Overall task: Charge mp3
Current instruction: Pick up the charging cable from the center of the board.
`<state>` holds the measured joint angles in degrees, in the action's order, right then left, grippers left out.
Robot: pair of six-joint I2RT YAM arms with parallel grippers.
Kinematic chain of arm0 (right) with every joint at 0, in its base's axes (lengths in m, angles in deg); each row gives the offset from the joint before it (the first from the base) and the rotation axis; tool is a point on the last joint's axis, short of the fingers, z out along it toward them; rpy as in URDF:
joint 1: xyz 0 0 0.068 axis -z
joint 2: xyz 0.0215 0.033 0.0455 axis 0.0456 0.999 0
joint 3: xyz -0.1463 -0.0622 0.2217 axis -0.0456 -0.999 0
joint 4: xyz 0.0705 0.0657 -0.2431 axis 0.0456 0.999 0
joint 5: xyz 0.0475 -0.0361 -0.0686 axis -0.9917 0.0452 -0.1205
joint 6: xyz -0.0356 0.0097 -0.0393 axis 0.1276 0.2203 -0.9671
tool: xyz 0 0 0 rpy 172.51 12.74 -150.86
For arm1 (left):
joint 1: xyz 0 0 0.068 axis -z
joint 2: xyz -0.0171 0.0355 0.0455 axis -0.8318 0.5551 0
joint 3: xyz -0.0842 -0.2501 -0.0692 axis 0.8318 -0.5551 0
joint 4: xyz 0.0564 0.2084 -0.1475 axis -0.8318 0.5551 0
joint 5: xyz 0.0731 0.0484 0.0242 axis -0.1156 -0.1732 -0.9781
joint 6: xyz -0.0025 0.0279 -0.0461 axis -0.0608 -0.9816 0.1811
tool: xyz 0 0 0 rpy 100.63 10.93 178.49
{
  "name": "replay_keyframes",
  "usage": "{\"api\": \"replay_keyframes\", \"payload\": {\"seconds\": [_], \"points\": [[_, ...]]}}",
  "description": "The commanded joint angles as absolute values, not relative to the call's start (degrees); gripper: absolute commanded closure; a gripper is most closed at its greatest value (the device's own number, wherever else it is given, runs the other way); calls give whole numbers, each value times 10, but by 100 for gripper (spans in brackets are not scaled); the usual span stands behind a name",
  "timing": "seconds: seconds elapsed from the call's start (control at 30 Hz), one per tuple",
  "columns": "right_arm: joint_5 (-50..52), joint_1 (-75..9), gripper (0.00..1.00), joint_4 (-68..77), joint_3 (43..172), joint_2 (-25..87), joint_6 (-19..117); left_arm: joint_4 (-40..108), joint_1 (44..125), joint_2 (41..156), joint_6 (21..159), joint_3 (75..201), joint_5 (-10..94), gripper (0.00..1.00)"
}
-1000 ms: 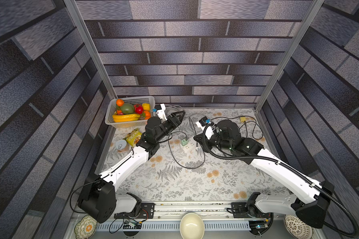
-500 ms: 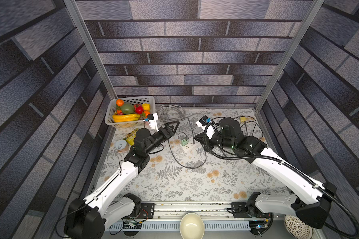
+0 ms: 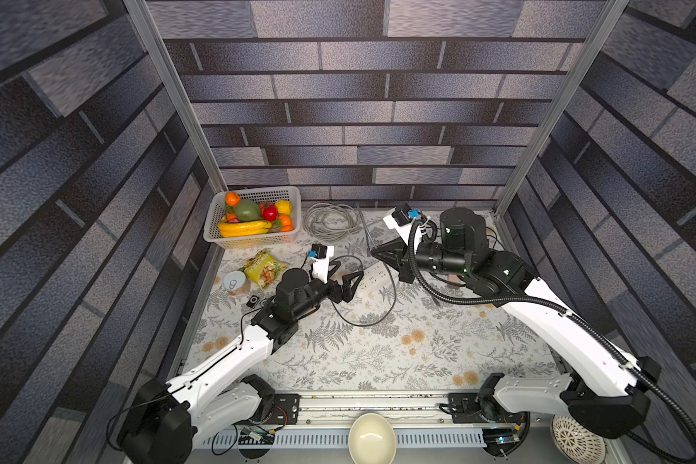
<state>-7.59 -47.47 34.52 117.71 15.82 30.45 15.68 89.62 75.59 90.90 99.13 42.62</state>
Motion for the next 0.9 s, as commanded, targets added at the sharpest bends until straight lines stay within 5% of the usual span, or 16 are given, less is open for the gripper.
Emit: {"api": "replay_keyframes", "payload": {"seconds": [0.0,0.37,0.67,0.87], "points": [[-105,-471,100,351,1200,168,316,126,904,777,857,1028,405,7],[-123,-471,100,346,1211,163,330,141,888,876,877,1111,391,11],[-142,-471,100,337,1211,155,341,61,860,955,907,1147,445,36],[-145,-471,100,323,1191,138,351,34,857,983,909,1158,472,42]]}}
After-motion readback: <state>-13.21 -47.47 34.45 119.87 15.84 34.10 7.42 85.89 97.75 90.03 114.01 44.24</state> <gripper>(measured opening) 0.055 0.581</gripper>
